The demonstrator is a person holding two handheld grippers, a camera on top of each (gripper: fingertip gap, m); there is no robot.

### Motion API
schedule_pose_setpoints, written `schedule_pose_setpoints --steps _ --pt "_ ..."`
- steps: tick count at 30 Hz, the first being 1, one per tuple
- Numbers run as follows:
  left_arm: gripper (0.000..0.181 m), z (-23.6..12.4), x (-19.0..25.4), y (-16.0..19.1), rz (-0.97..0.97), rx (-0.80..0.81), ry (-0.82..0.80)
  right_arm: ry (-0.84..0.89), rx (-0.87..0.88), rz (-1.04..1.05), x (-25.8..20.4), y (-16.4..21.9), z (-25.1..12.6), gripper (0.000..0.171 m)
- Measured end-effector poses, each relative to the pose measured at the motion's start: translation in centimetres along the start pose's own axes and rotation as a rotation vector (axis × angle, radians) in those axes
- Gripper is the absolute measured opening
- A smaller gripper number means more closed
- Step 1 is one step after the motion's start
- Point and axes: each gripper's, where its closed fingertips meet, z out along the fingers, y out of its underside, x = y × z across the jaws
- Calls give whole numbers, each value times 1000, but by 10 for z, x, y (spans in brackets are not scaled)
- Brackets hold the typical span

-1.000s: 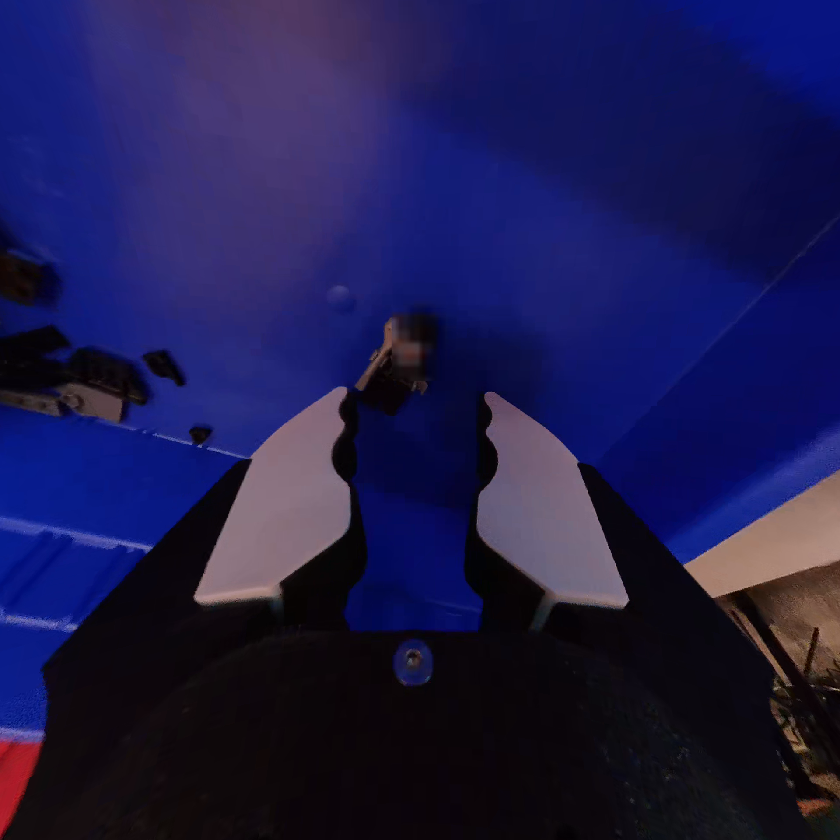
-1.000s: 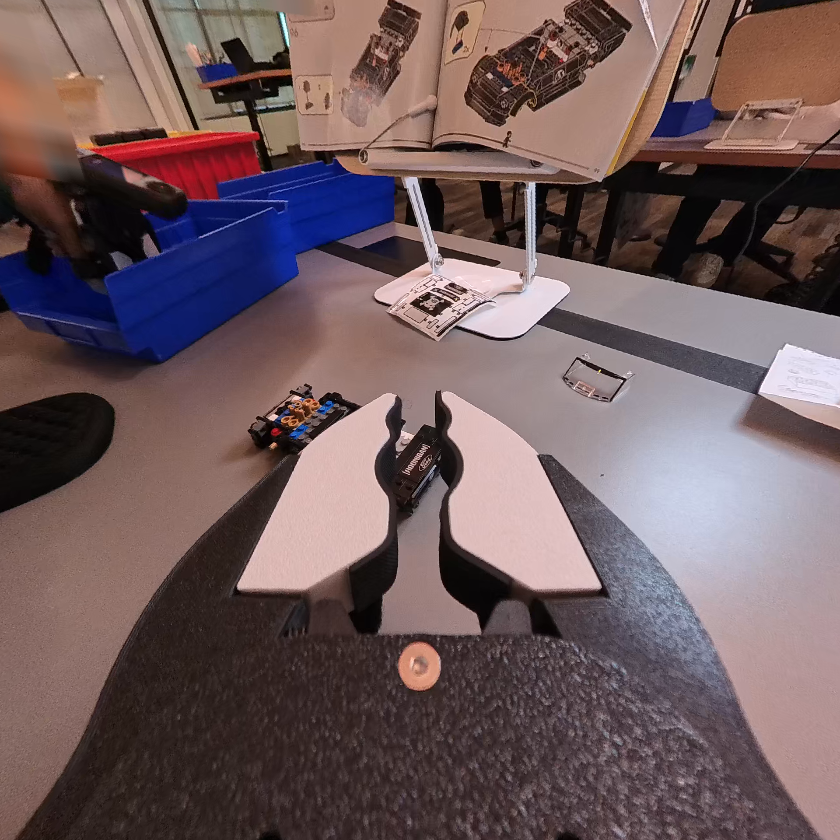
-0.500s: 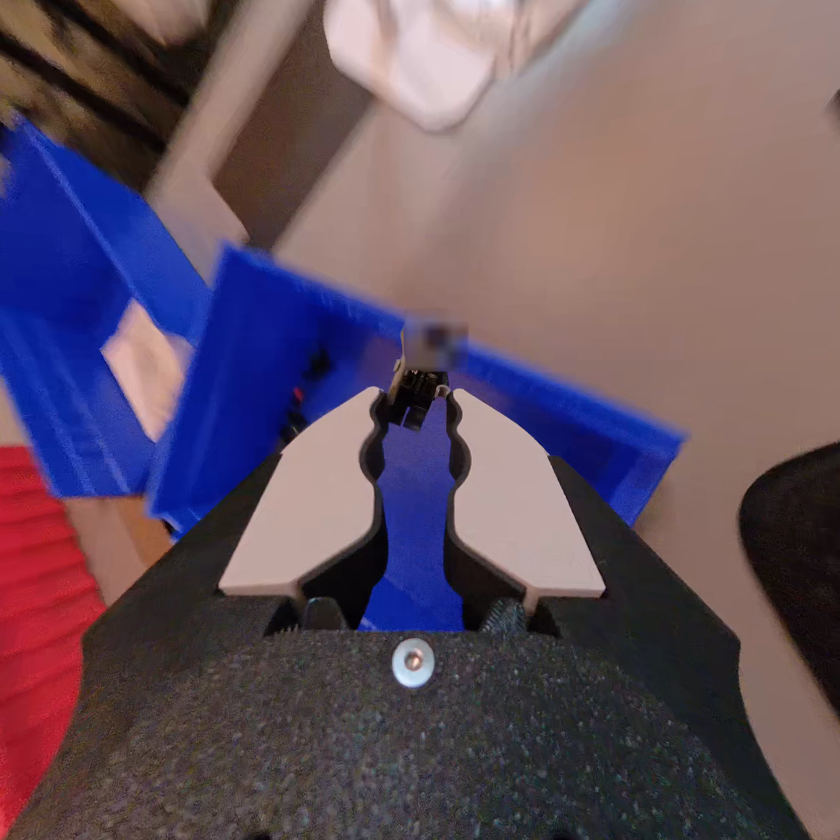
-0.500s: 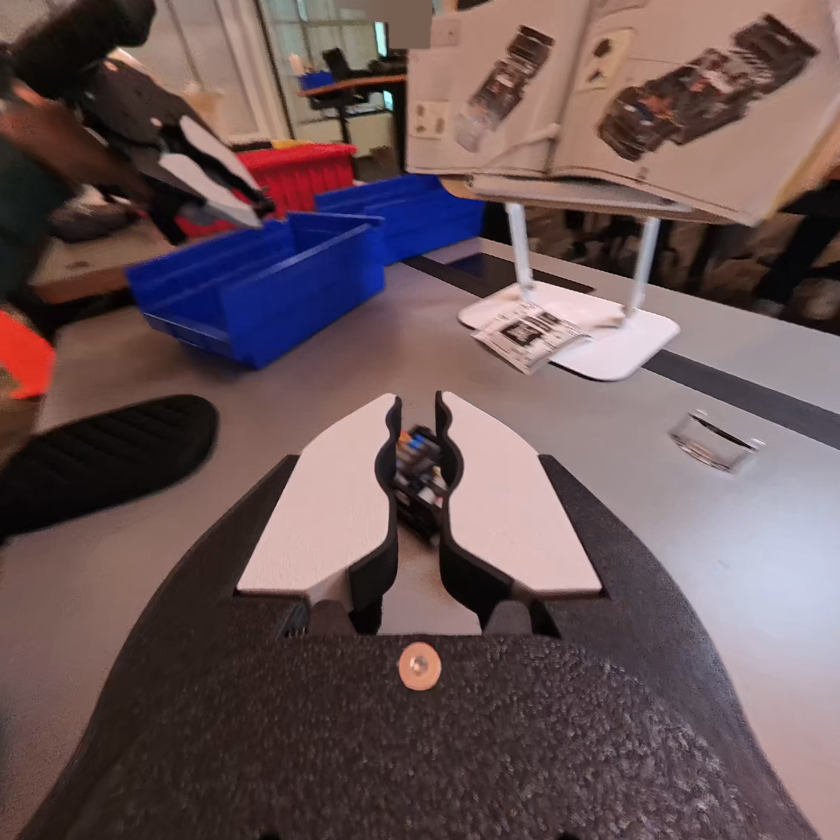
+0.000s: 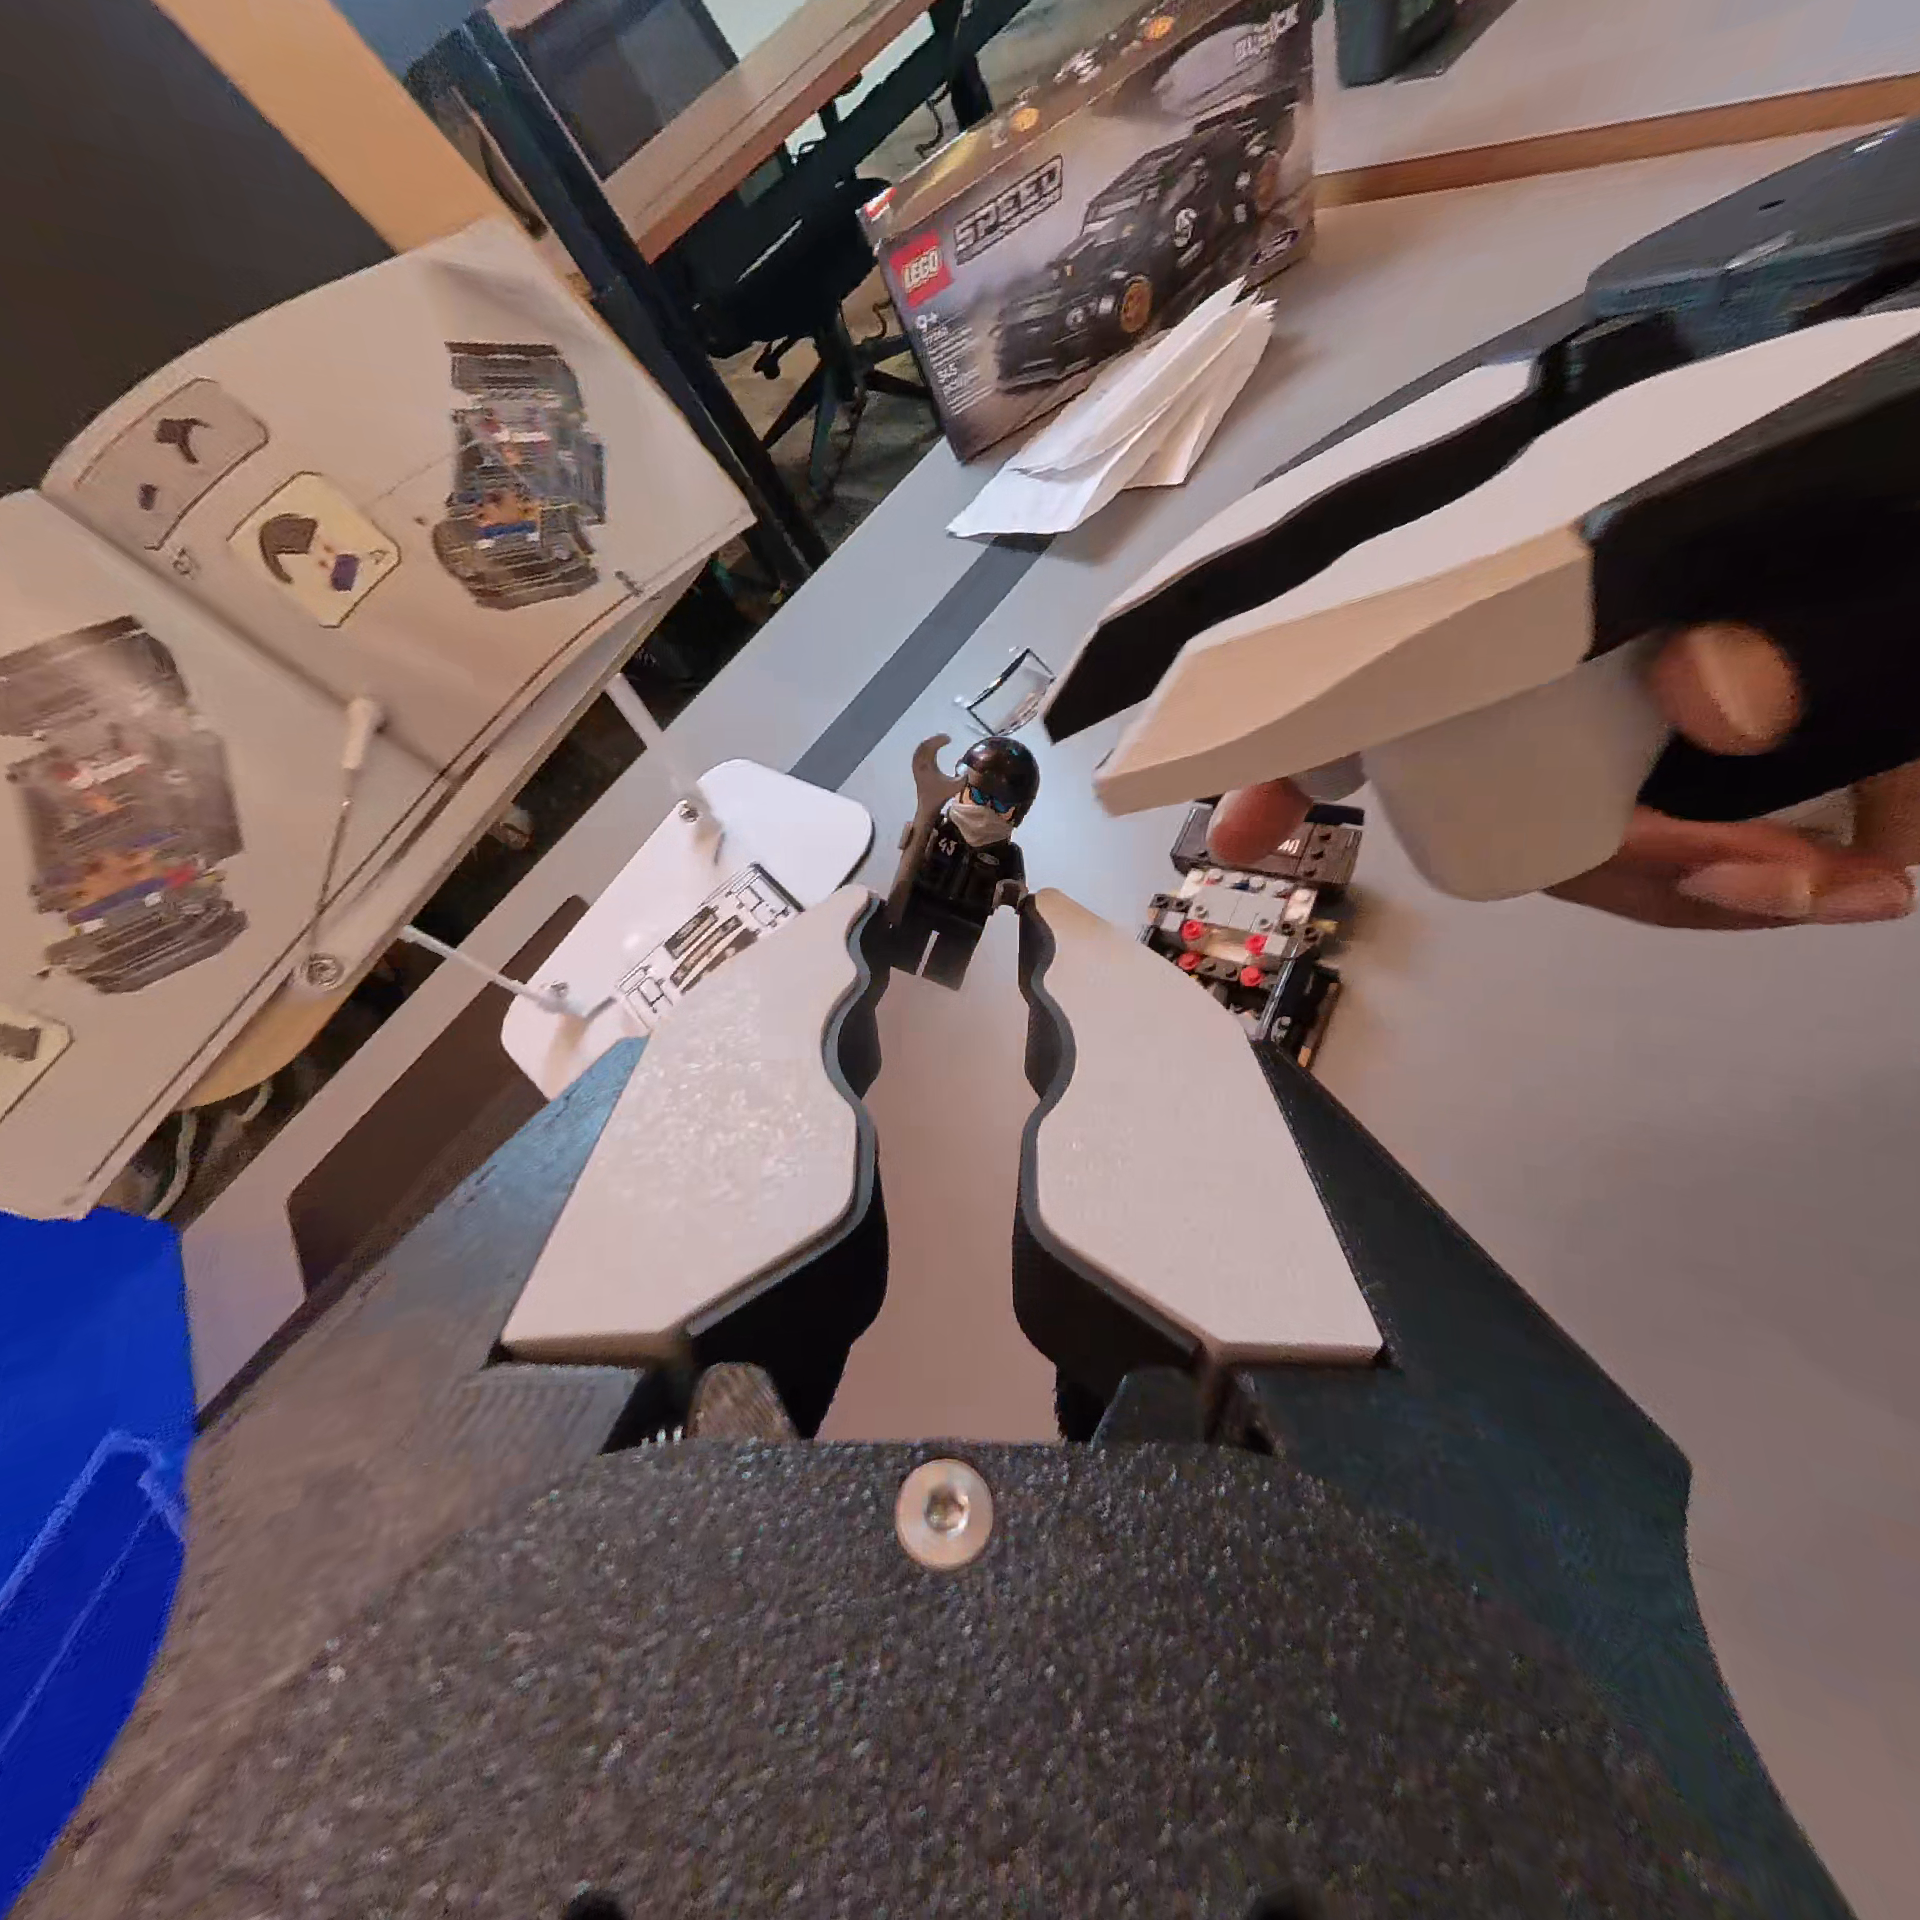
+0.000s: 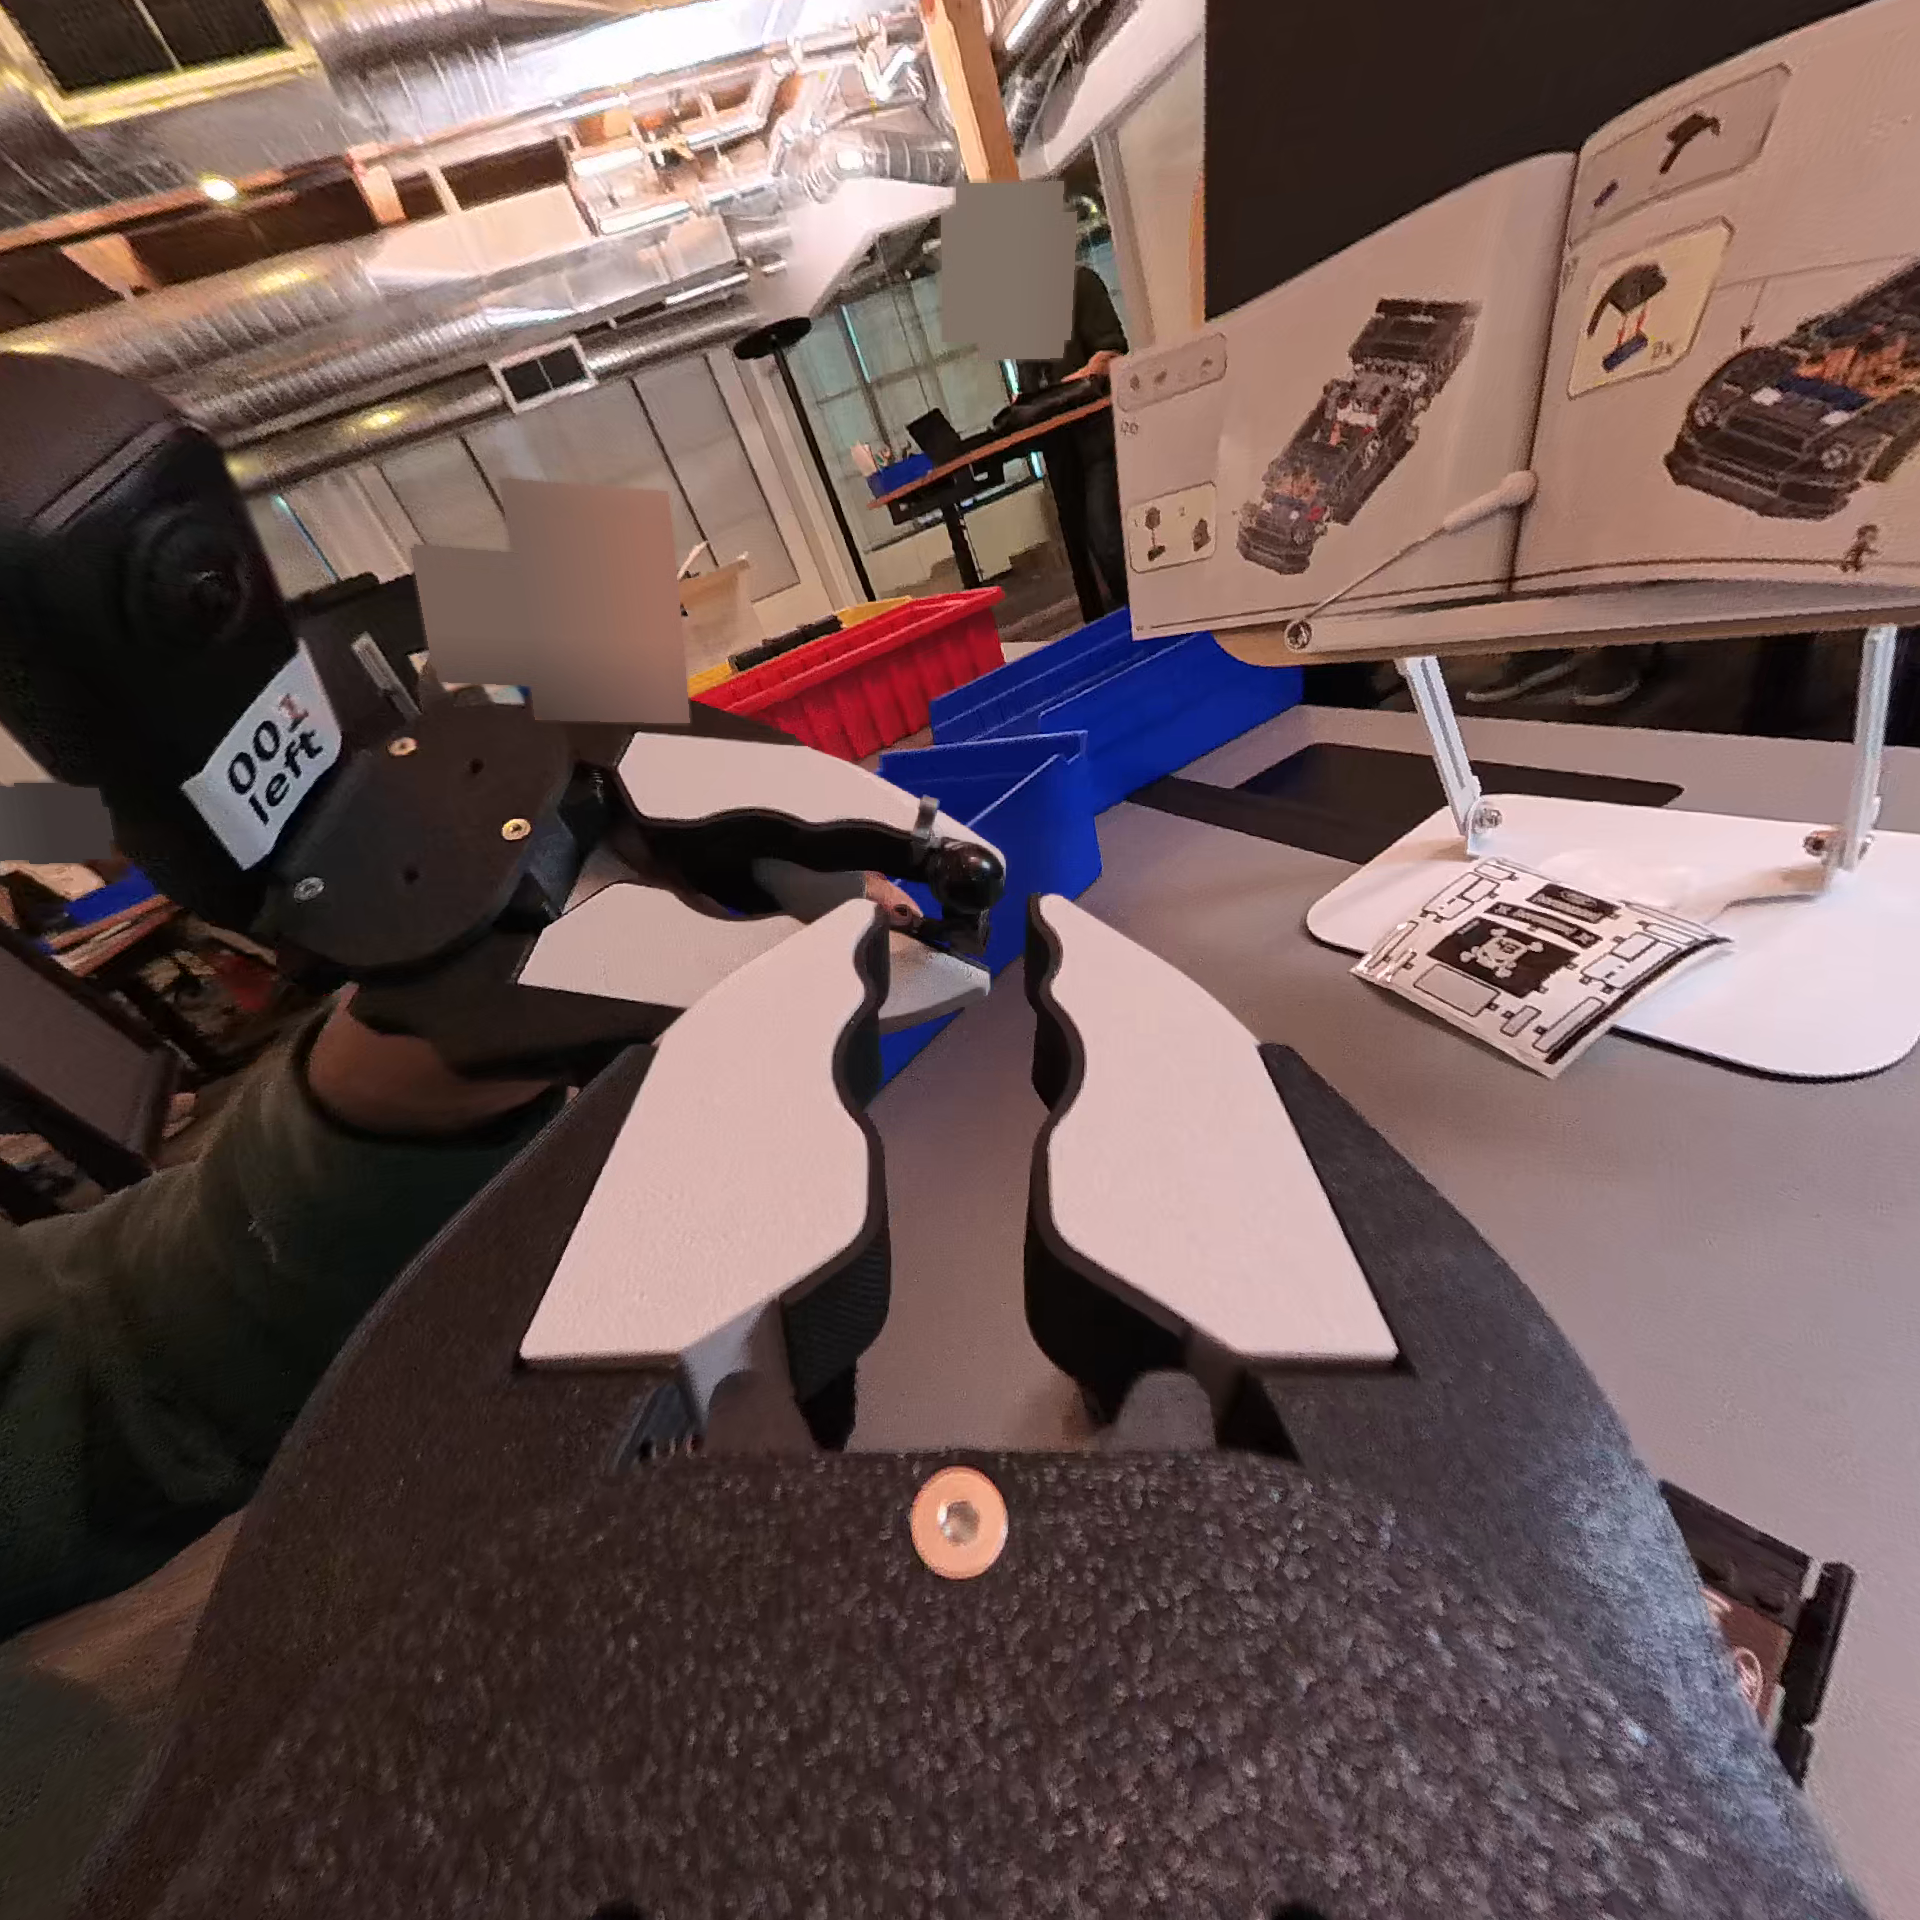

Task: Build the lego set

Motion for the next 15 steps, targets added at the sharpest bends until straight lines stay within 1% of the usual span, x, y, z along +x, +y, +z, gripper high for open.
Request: schedule_pose_setpoints --steps 6,11,12,14,15 --pt "24 13 18 1 36 7 26 -24 -30 58 10 10 3 16" --pt "25 18 20 4 4 19 22 -25 -78 51 16 17 4 15" --pt "27 19 20 5 -3 29 27 -37 -93 35 16 15 3 15" --pt "52 18 21 7 -18 53 49 -87 -163 2 19 11 -4 15" --pt "56 14 20 8 -40 64 60 -84 -207 -24 29 8 -9 15"
